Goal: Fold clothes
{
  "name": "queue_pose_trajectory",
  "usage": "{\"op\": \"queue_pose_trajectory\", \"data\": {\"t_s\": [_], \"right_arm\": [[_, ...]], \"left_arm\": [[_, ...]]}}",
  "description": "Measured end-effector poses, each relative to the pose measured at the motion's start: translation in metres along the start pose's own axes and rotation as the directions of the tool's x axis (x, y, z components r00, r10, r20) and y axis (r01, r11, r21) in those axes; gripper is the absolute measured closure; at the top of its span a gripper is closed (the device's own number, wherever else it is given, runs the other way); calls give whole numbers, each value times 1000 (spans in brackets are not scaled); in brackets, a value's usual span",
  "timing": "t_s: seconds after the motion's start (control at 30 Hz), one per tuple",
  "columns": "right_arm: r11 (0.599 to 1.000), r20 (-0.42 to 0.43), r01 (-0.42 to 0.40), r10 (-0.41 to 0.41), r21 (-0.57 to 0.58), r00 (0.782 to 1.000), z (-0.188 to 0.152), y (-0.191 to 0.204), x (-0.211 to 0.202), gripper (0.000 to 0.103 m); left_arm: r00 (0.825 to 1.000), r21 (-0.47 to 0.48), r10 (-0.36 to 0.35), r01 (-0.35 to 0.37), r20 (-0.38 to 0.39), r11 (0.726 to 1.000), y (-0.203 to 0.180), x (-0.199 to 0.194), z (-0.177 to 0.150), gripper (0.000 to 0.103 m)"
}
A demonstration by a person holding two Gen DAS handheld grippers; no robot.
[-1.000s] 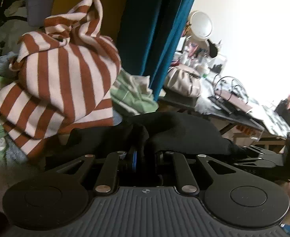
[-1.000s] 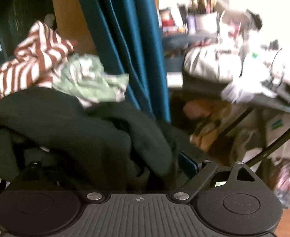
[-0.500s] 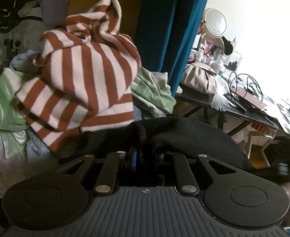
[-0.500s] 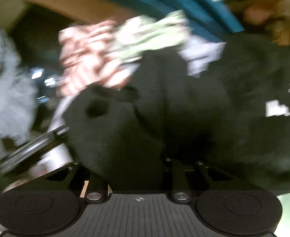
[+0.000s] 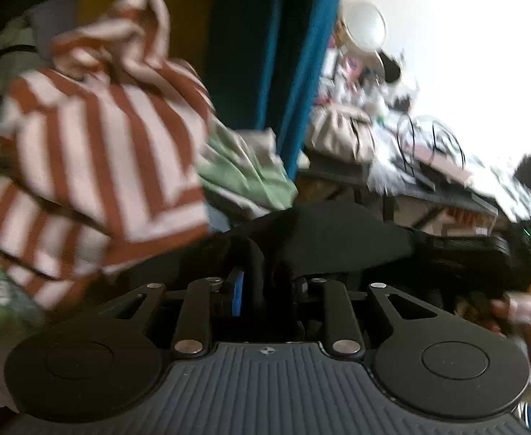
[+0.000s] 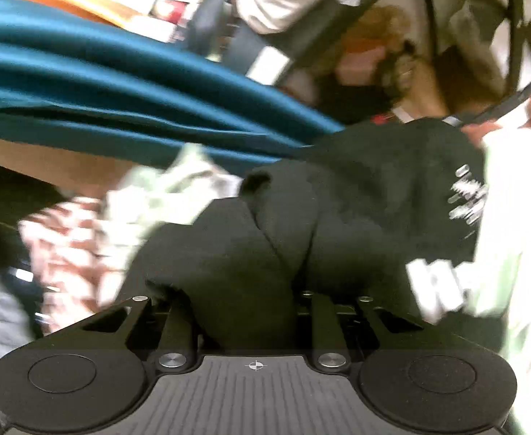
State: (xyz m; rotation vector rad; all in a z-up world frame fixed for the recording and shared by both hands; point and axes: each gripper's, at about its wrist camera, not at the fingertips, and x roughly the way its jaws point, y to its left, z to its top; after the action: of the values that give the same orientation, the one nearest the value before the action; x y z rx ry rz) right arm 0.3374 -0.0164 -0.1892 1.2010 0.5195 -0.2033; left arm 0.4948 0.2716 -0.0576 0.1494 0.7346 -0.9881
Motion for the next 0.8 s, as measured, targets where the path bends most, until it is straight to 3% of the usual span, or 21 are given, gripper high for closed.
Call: {"op": "queue_pose_trajectory", "data": {"t_s": [0.07, 0.13, 0.27, 0.37, 0.43, 0.57, 0.8], "right_arm": [[996, -6, 74, -75, -39, 997, 2, -5, 13, 81], [995, -20, 98, -99, -36, 995, 0, -10, 22, 81], [991, -27, 123, -125, -53, 992, -2, -5, 27, 80], [984, 7, 143, -143, -102, 990, -1, 9, 14, 58], [978, 25, 159, -157, -134, 987, 0, 18, 0, 36], [969, 60, 164, -155, -185, 986, -7, 28, -31, 32], [961, 109, 186, -167, -206, 980, -38, 21, -95, 31]], "left_arm": [[999, 10, -7, 7, -31, 1000, -4, 14, -5, 73], [998, 8, -16, 17, -62, 1000, -4, 26, -9, 65], [996, -13, -14, 13, -92, 1000, 4, 31, -17, 62], [993, -42, -46, 42, -104, 998, 11, 28, -17, 50], [991, -63, -77, 70, -107, 996, 14, 27, -16, 37], [984, -113, -135, 122, -112, 986, 17, 26, -14, 28], [971, -191, -207, 182, -119, 964, 25, 25, -20, 26]]}}
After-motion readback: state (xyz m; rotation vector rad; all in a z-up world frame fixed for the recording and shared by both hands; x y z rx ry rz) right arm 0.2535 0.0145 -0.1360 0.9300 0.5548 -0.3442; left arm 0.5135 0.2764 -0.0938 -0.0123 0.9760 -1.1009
